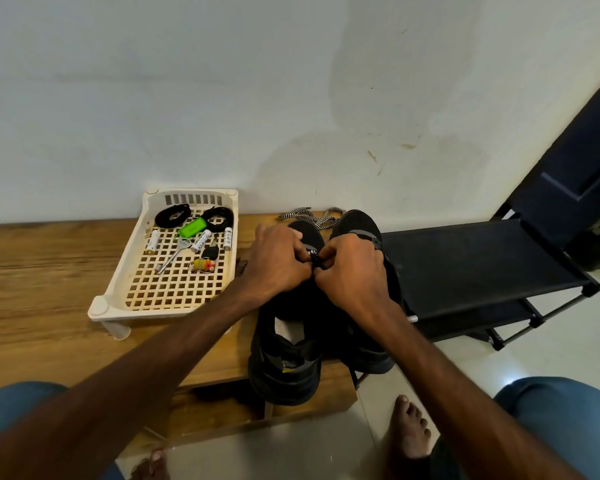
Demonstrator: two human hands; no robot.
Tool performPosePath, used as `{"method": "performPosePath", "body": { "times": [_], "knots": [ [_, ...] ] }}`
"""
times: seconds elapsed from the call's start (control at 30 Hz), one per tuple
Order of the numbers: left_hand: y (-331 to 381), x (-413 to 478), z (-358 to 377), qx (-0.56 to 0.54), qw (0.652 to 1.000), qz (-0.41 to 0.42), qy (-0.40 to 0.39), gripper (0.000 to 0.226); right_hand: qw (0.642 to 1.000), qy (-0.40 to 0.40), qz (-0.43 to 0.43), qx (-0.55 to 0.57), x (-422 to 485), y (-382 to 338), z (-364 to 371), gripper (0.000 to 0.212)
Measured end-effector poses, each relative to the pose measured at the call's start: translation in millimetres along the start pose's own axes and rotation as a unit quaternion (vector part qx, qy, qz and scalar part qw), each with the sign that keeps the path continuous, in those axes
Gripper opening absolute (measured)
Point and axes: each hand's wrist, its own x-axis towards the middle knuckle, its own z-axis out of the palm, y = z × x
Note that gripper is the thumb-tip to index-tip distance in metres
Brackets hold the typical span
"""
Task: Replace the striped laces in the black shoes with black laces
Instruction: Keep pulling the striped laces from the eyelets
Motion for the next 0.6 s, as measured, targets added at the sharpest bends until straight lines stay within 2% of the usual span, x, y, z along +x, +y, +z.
{"method": "performPosePath", "body": {
  "times": [0.2, 0.6],
  "knots": [
    [-2.2, 3.2, 0.1, 0.008, 1.000, -0.006, -0.001, 0.013, 1.000, -0.006, 0.002, -0.004, 0.7, -0.9, 0.5, 0.029],
    [0.1, 2.8, -3.6, 0.053, 0.999, -0.003, -0.006, 0.011, 1.000, -0.010, -0.013, -0.017, -0.2, -1.8, 0.5, 0.021]
  ]
}}
